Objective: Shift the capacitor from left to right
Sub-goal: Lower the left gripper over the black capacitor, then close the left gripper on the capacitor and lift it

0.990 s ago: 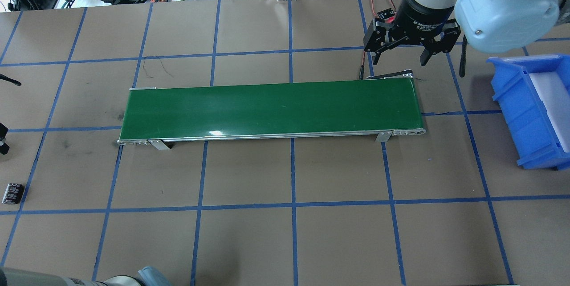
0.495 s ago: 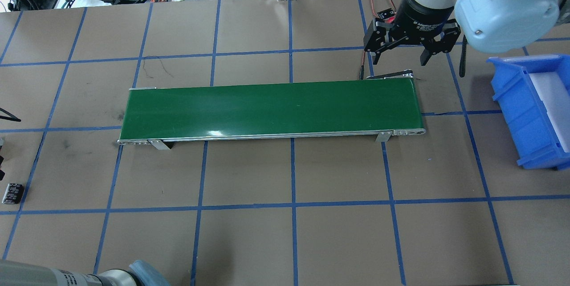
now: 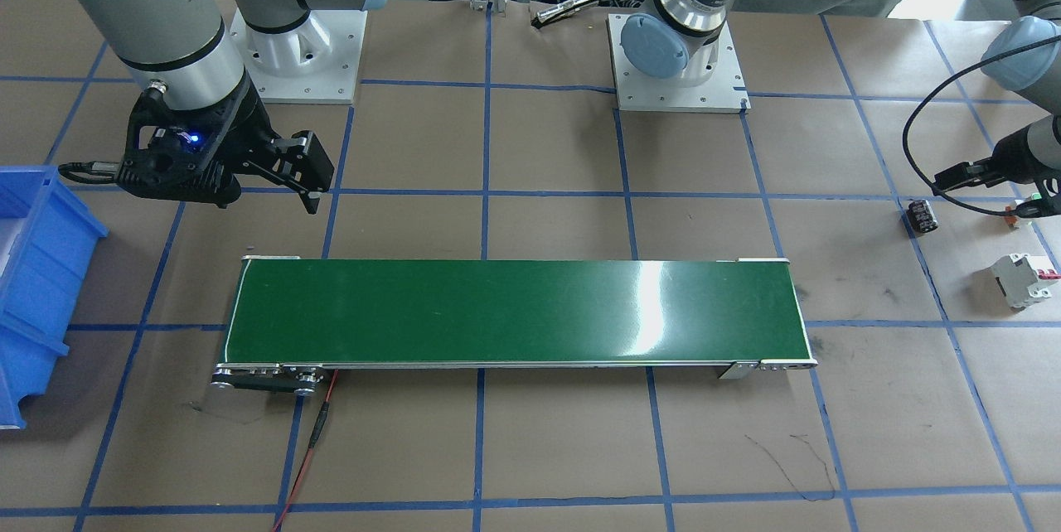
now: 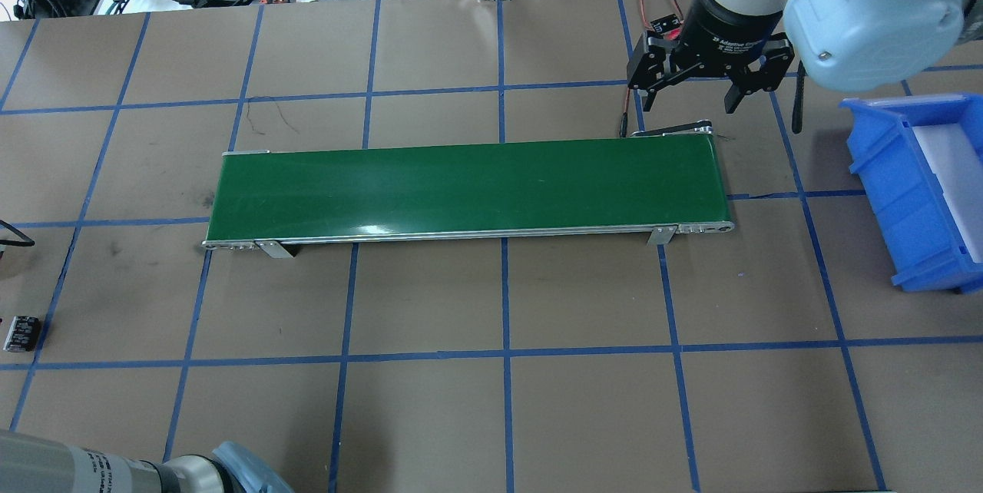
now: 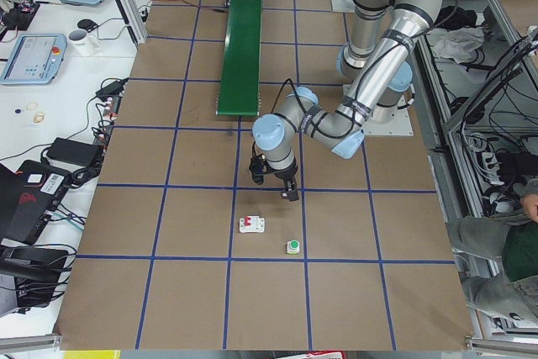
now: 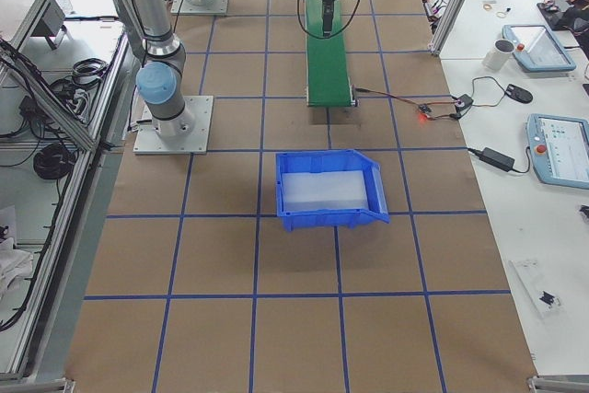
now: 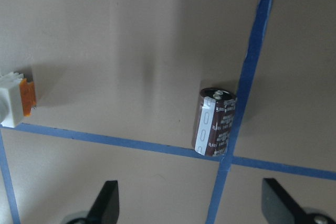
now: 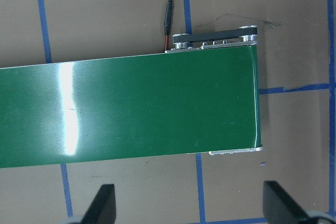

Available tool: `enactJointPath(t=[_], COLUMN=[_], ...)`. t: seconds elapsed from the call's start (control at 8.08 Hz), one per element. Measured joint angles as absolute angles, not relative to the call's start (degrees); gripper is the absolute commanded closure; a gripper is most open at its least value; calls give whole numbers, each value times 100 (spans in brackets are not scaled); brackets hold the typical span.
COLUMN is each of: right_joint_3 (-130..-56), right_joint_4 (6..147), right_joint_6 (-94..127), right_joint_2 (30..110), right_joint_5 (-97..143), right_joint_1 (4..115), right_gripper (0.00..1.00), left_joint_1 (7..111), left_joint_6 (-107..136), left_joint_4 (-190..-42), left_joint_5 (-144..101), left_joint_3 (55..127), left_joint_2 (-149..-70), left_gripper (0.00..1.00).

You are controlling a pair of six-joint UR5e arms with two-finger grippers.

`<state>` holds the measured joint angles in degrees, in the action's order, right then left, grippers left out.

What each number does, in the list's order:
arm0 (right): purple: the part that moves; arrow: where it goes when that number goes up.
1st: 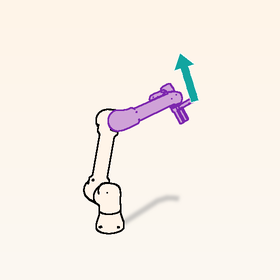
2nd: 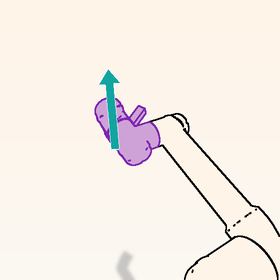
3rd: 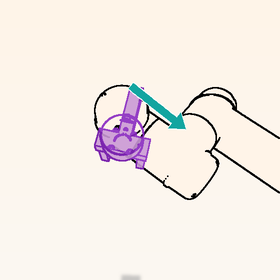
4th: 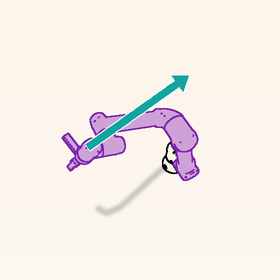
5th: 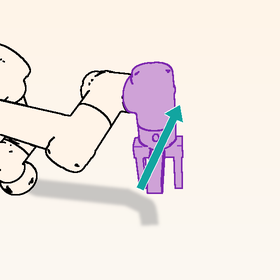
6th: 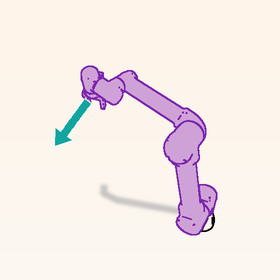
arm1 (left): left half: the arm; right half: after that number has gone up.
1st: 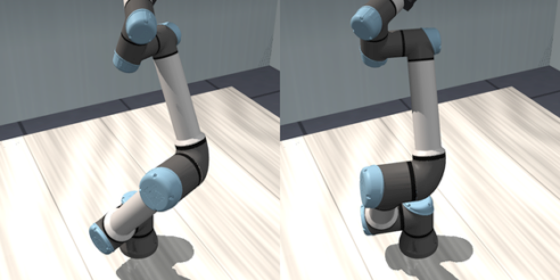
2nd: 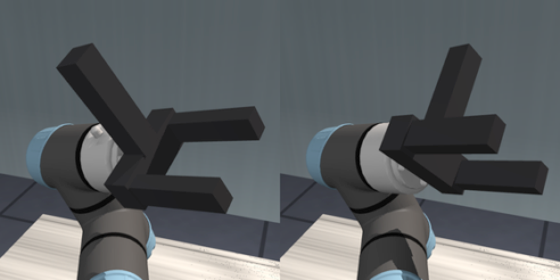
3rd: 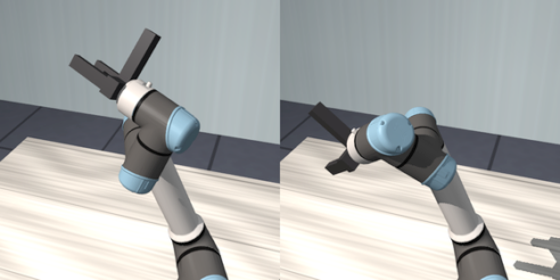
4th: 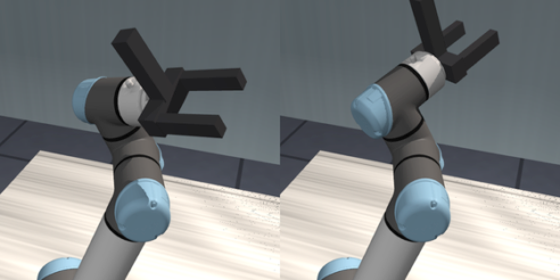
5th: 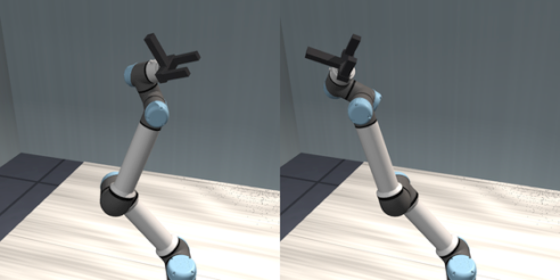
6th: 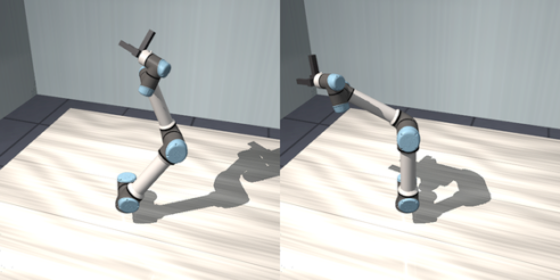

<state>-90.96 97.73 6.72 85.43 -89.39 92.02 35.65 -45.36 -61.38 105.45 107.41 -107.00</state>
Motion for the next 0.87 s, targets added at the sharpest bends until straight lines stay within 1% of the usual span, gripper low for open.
enactJointPath(t=[0.37, 0.5, 0.74, 0.87], right_joint_3=[-9097, -9096, -9097, -9097], right_joint_4=[9767, 9765, 9754, 9750], right_joint_6=[674, 680, 699, 706], right_joint_2=[8548, 8550, 8554, 8556], right_joint_5=[-8947, -8950, -8941, -8934], right_joint_1=[9202, 9202, 9208, 9210], right_gripper=[0, 0, 0, 0], left_joint_1=[3486, 3483, 3481, 3480], left_joint_6=[-4598, -4580, -4558, -4555], left_joint_4=[-5381, -5171, -5034, -5015], left_joint_5=[9940, 9773, 9676, 9675], left_joint_3=[11135, 11252, 11333, 11346], left_joint_2=[-10881, -10928, -11000, -11049], left_gripper=[7, 9, 9, 14])
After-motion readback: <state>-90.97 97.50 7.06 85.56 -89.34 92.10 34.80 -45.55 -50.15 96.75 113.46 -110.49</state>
